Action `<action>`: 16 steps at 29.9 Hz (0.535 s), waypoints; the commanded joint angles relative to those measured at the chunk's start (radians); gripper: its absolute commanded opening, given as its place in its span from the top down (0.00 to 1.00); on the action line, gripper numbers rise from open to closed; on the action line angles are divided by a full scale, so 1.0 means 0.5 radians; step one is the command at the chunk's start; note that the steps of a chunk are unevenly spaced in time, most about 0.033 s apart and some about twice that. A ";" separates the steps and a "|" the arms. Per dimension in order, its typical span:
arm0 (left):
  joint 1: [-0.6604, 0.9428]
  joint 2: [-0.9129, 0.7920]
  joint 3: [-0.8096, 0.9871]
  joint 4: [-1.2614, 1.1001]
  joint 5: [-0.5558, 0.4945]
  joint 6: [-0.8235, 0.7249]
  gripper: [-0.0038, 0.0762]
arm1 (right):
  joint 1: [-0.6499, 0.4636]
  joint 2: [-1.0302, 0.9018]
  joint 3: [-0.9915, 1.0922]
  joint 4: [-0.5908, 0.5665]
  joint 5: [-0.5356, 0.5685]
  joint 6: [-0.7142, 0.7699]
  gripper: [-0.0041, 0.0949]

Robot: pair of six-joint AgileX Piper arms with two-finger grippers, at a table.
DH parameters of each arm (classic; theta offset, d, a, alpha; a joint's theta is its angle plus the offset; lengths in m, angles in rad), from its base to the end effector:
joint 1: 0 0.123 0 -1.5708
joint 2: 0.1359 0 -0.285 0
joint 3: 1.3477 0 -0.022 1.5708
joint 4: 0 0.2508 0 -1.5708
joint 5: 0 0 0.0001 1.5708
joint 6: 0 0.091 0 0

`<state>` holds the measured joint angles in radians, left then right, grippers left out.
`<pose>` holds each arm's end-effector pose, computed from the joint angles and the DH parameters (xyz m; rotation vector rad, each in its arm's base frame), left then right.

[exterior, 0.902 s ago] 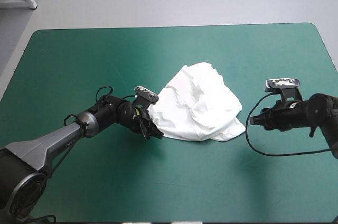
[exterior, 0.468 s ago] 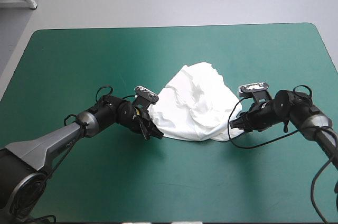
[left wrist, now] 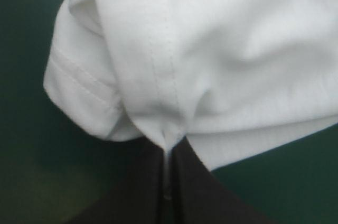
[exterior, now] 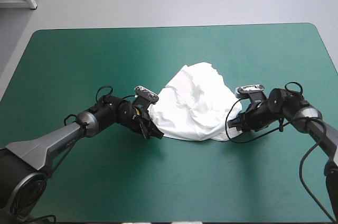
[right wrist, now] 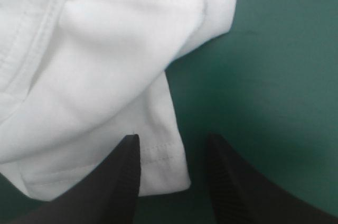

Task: Fold the cloth

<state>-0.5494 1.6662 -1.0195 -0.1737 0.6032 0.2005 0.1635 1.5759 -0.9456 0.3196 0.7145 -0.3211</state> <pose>0.2734 -0.1779 0.2030 0.8482 2.6160 -0.2722 0.2886 0.0666 0.2104 -0.3836 2.7702 0.3115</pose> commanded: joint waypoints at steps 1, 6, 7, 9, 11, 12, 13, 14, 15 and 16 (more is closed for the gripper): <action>-0.005 -0.013 -0.014 -0.022 0.033 -0.008 0.93 | 0.006 -0.018 -0.019 0.119 0.050 -0.064 0.66; -0.005 -0.013 -0.014 -0.022 0.029 -0.008 0.93 | 0.006 -0.018 -0.019 0.146 0.159 -0.129 0.92; -0.005 -0.013 -0.014 -0.022 0.025 -0.008 0.93 | 0.006 -0.018 -0.019 0.146 0.170 -0.143 0.97; -0.005 -0.013 -0.014 -0.022 0.015 -0.008 0.93 | 0.006 -0.018 -0.019 0.146 0.175 -0.146 0.97; -0.005 -0.018 -0.014 -0.022 0.006 -0.008 0.93 | 0.006 -0.032 -0.019 0.128 0.148 -0.146 0.97; -0.005 -0.027 -0.014 -0.022 -0.004 -0.008 0.93 | 0.006 -0.055 -0.019 0.113 0.125 -0.146 0.97; -0.005 -0.046 -0.014 -0.017 -0.014 -0.008 0.93 | 0.006 -0.079 -0.023 0.098 0.099 -0.134 0.97; -0.005 -0.077 -0.014 -0.012 -0.030 -0.008 0.93 | 0.006 -0.111 -0.035 0.083 0.081 -0.124 0.97; -0.005 -0.111 -0.014 -0.013 -0.045 -0.008 0.93 | 0.006 -0.173 -0.050 0.070 0.065 -0.115 0.97; -0.005 -0.162 -0.014 -0.013 -0.062 -0.008 0.93 | 0.006 -0.224 -0.072 0.050 0.059 -0.092 0.97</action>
<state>-0.5494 1.6523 -1.0175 -0.1737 0.5942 0.2005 0.1656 1.5566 -0.9456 0.3606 0.7565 -0.3790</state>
